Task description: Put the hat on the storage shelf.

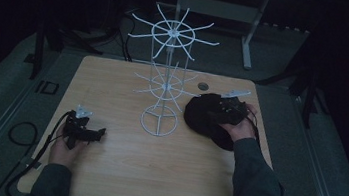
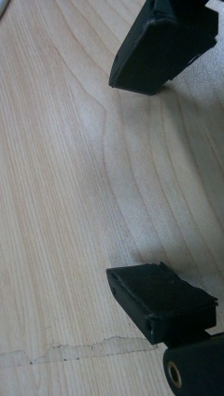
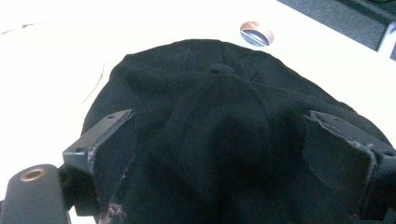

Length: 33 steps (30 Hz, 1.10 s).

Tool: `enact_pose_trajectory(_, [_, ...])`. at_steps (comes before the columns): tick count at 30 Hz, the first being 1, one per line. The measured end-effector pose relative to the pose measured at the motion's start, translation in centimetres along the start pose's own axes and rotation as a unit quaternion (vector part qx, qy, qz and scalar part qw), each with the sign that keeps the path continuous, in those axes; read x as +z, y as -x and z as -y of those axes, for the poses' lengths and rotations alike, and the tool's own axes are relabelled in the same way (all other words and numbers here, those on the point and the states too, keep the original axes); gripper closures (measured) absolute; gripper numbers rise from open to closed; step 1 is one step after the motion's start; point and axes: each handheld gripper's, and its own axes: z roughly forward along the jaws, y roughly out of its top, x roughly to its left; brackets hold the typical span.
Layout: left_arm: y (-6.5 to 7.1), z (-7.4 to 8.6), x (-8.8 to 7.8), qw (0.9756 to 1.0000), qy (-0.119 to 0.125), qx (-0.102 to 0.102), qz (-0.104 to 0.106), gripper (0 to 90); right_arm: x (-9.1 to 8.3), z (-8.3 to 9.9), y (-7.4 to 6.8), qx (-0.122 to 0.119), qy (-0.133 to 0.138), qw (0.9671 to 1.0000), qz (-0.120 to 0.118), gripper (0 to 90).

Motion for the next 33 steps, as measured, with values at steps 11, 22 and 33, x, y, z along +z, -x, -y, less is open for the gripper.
enact_pose_trajectory(11, [0.0, 0.0, 0.0, 1.0000, 0.000, 0.000, 0.000, 9.6, 2.0, 0.7, -0.5, 0.022, -0.056, 0.9981, -0.013, 24.7])
enact_pose_trajectory(22, [0.0, 0.0, 0.0, 1.0000, 0.001, 0.000, 0.000, 9.6, 2.5, 1.4, 0.6, 0.075, -0.083, 0.9927, -0.044, 66.1])
enact_pose_trajectory(33, [0.0, 0.0, 0.0, 1.0000, 0.001, 0.000, 0.000, 9.6, 1.8, 1.5, 1.5, 0.100, -0.066, 0.9907, -0.064, 86.7])
